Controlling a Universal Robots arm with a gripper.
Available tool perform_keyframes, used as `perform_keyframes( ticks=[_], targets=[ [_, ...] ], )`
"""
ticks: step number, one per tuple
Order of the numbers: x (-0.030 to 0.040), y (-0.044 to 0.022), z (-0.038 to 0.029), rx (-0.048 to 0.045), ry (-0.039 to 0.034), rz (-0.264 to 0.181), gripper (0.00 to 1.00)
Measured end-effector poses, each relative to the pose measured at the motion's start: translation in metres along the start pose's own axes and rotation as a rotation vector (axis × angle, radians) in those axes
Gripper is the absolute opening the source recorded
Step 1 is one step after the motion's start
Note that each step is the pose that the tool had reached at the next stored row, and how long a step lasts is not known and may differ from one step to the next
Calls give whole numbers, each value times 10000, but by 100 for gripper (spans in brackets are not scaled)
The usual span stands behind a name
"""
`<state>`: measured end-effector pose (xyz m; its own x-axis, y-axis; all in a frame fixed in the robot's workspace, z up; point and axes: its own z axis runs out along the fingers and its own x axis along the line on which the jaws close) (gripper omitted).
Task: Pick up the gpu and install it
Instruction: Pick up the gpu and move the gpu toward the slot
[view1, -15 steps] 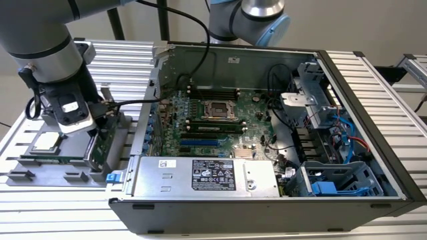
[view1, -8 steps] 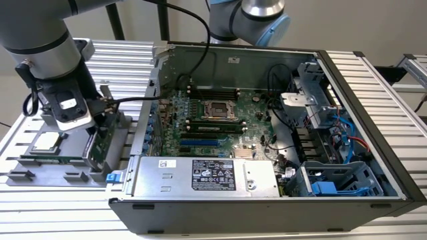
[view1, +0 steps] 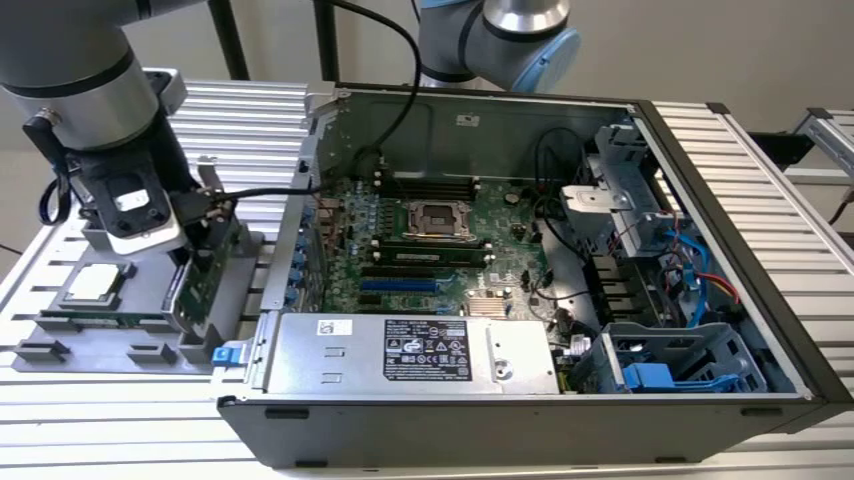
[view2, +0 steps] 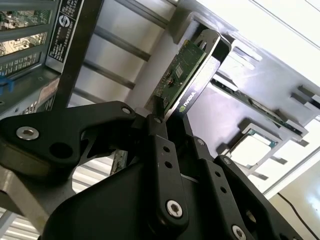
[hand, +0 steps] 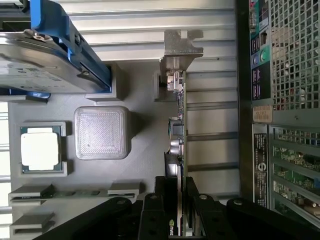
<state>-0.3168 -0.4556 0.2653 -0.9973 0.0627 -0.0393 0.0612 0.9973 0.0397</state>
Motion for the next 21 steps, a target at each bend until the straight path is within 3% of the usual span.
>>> perform_keyframes(
  ticks=[21],
  targets=[
    [-7,7,-170,0,0,0,0]
  ],
)
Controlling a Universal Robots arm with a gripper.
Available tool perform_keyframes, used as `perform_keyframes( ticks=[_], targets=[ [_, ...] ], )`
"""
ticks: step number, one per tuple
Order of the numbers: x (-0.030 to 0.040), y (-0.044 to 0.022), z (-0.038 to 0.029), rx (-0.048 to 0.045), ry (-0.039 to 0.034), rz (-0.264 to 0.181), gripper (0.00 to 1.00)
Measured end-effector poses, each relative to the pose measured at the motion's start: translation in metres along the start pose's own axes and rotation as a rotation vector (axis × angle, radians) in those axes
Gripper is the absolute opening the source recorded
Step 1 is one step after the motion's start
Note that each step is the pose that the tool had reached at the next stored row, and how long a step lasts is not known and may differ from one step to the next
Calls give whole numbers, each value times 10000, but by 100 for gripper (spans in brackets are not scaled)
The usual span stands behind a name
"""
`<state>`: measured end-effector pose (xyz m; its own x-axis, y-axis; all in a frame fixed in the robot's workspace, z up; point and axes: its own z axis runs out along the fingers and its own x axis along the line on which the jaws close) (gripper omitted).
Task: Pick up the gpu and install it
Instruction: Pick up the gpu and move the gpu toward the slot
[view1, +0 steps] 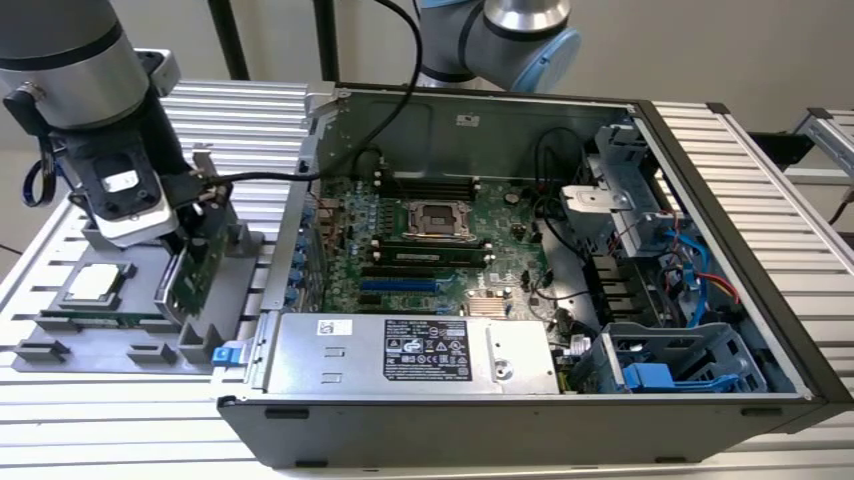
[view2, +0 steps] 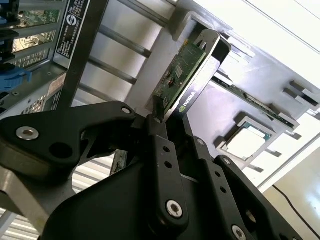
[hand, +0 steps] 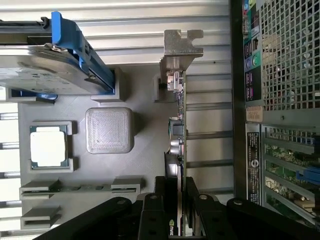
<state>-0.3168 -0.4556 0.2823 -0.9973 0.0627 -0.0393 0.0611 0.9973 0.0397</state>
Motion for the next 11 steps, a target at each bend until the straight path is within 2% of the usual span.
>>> perform_keyframes(
  ticks=[11],
  targets=[
    [-4,4,-87,1,0,0,0]
  ],
)
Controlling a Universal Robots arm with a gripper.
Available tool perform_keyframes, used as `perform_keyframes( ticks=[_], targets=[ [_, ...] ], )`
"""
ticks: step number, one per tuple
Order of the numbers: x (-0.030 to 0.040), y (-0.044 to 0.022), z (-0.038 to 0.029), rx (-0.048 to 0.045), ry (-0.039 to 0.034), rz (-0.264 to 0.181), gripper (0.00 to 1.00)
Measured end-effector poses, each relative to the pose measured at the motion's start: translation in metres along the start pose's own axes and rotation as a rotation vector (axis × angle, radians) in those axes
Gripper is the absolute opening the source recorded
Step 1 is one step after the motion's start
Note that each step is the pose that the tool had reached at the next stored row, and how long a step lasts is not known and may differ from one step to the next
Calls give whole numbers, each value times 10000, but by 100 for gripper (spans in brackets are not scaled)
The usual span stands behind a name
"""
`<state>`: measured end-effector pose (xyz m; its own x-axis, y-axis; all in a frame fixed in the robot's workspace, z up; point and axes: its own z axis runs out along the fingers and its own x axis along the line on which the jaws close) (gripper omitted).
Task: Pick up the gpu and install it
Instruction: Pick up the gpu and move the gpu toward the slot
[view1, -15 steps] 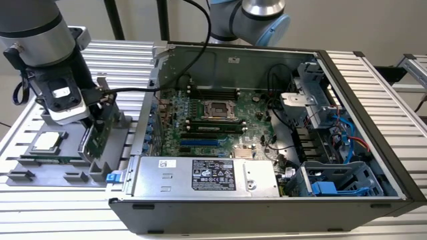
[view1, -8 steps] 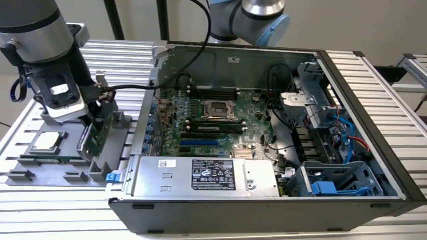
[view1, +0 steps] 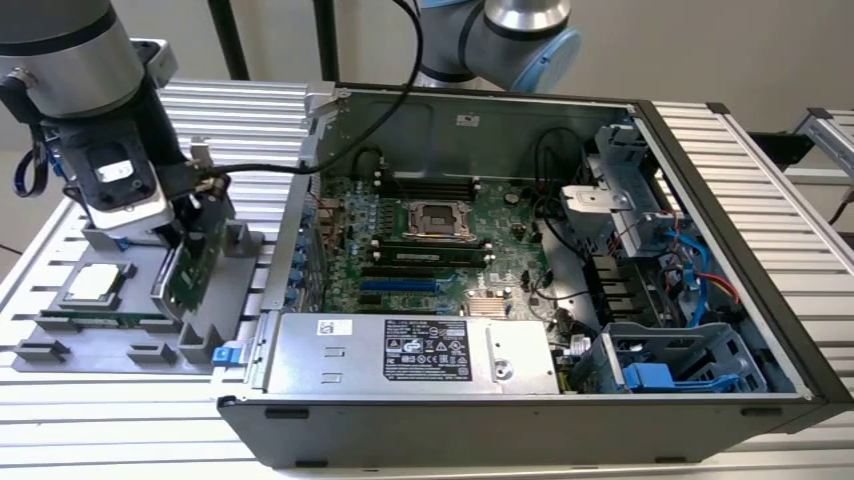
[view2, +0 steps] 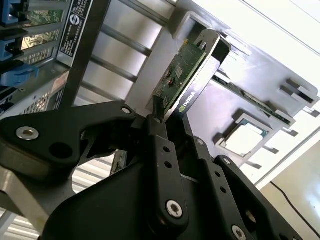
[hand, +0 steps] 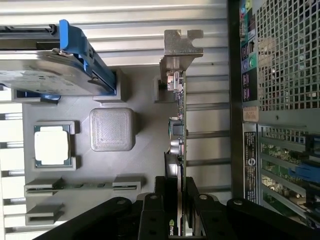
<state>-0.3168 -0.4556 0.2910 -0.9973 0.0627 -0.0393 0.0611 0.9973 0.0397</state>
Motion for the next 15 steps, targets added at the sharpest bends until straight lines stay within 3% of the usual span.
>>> perform_keyframes(
  ticks=[15],
  targets=[
    [-6,6,-163,-1,0,0,0]
  ],
)
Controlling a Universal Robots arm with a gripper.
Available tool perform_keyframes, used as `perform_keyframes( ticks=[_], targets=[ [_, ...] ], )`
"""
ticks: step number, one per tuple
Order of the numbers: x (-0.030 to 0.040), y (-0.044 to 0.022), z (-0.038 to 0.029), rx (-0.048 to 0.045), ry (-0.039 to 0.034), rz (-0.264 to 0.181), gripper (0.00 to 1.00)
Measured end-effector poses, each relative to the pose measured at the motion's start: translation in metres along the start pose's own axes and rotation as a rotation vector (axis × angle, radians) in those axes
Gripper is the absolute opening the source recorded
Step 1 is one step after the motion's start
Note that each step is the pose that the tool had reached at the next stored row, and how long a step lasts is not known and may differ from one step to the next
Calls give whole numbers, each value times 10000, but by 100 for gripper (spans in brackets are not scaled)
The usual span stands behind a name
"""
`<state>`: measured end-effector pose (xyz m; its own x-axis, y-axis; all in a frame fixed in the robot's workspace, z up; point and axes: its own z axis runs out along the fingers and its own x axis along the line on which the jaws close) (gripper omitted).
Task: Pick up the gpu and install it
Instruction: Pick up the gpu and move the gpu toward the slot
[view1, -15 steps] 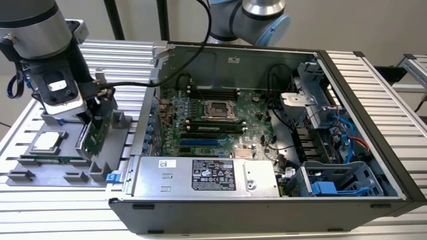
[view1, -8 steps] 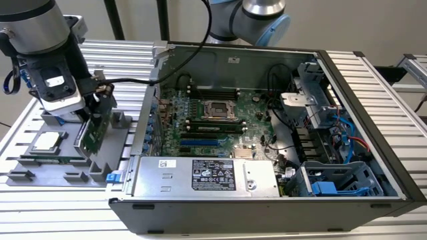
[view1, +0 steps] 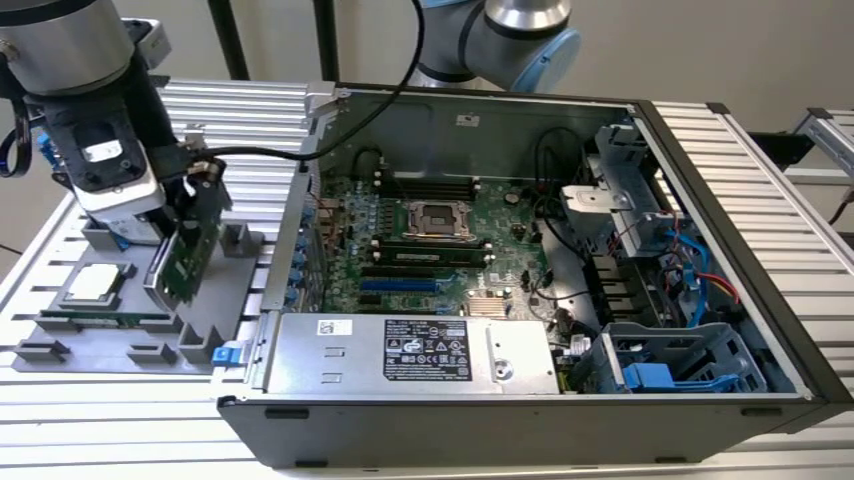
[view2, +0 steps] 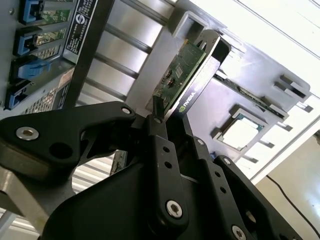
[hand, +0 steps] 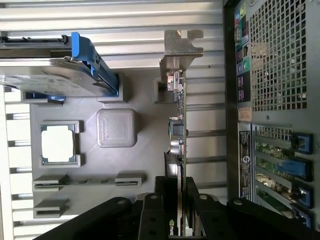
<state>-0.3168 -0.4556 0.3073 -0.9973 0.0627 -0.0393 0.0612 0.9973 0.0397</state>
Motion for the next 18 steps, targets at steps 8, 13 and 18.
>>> perform_keyframes(
  ticks=[8,13,18],
  targets=[
    [-4,4,-106,0,0,0,0],
    [-7,7,-165,0,0,0,0],
    [-9,9,-227,1,1,0,0]
  ],
)
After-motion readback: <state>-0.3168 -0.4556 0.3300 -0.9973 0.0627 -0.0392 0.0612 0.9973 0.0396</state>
